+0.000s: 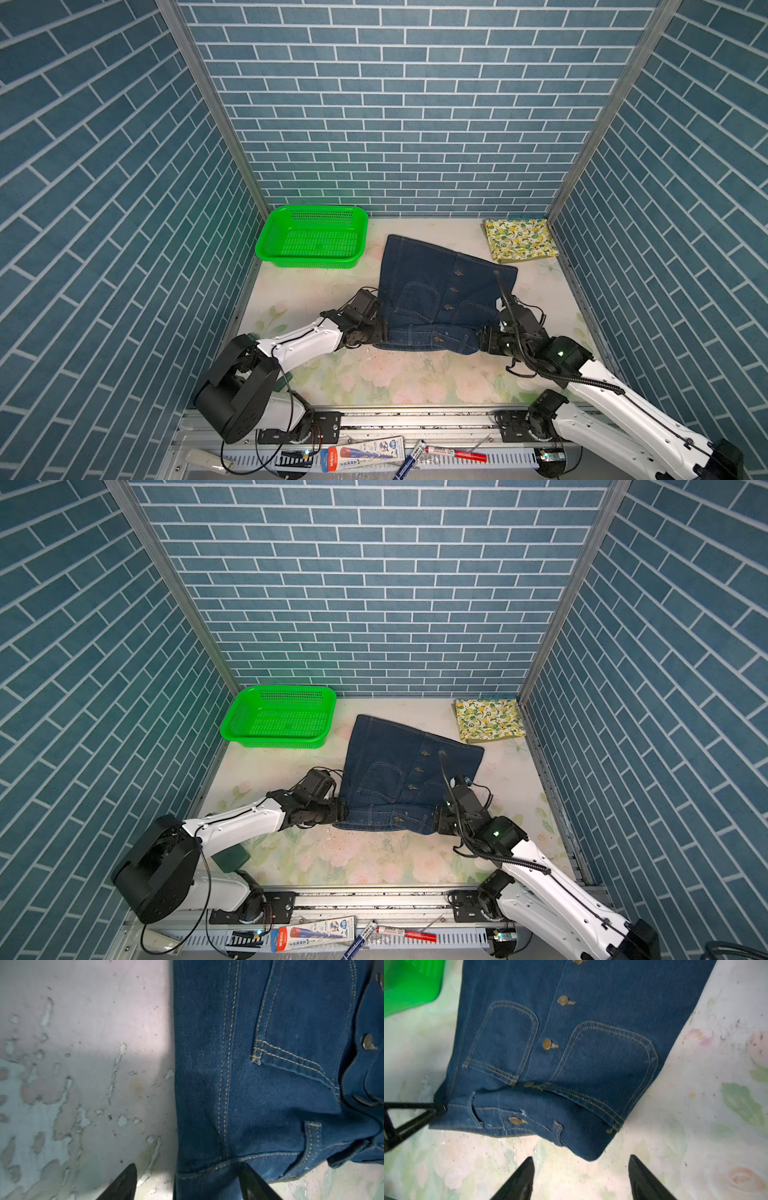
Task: Fold and stack skirts
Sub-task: Rotate the skirt at the center of the table.
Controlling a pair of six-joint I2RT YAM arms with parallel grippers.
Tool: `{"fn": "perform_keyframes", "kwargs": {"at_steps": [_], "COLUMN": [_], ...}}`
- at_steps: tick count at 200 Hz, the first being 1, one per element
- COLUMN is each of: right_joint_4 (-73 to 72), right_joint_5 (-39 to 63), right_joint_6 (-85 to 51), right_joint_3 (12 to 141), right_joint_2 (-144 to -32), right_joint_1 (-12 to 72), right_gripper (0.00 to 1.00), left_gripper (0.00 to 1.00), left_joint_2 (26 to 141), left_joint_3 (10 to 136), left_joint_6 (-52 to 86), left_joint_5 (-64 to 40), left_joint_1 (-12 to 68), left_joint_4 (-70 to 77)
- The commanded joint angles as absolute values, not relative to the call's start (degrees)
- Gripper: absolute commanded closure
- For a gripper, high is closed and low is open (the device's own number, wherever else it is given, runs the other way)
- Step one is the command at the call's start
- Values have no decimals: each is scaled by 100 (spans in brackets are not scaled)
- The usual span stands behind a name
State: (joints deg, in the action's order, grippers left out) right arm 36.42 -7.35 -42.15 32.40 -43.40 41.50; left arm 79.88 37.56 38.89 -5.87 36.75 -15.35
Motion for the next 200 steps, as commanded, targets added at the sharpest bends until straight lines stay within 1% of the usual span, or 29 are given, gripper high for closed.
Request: {"fn": "perform_keyframes", "kwargs": {"at_steps": [1,12,20,23,33,38,41,42,71,87,118,136,159,168,176,200], "right_joint_4": [3740,3576,3383,3305,2969,2809,2712,2679,2114,1941,1511,979,510,492,523,875], "right_joint_5": [-1046,-1072,-1094,-1082,-992,-927,-893,-881,-758,-796,-1058,-1078,-1023,-1028,-962,-617], "right_joint_6": [-4482,-4482,-4474,-4467,-4465,-4470,-4473,-4473,-4500,-4518,-4434,-4270,-3931,-3853,-3817,-4054], "right_joint_3": [2955,2867,2804,2770,2648,2602,2575,2566,2452,2412,2191,1999,1884,1926,2003,2354], "right_joint_2": [-4316,-4449,-4577,-4625,-4815,-4906,-4970,-4986,-5506,-5677,-5706,-5756,-6118,-6257,-6313,-6141], "right_joint_1": [4542,4731,4826,4854,4895,4902,4902,4903,4900,4903,4891,4851,4825,4824,4826,4826], "right_gripper": [30,30,30,30,31,31,32,32,32,32,33,33,37,46,60,95], "left_gripper": [28,34,41,46,82,94,100,100,100,100,100,100,100,100,100,100], "left_joint_2": [8124,8160,8186,8191,8225,8251,8258,8260,8353,8448,8585,8622,8583,8561,8540,8465], "left_joint_3": [3722,3752,3771,3768,3802,3843,3863,3870,3978,4273,4538,4639,4658,4659,4668,4651], "left_joint_6": [3974,3973,3965,3969,3972,3973,3961,3967,3886,3803,3686,3651,3623,3625,3621,3625], "left_joint_5": [-658,-612,-607,-606,-594,-562,-538,-528,-331,-260,-281,-312,-323,-316,-317,-292], "left_joint_1": [3700,3704,3701,3700,3703,3707,3701,3705,3689,3645,3545,3546,3542,3544,3542,3533], "left_joint_4": [-1380,-1380,-1352,-1338,-1323,-1363,-1398,-1402,-1539,-1655,-1730,-1765,-1793,-1797,-1801,-1776]}}
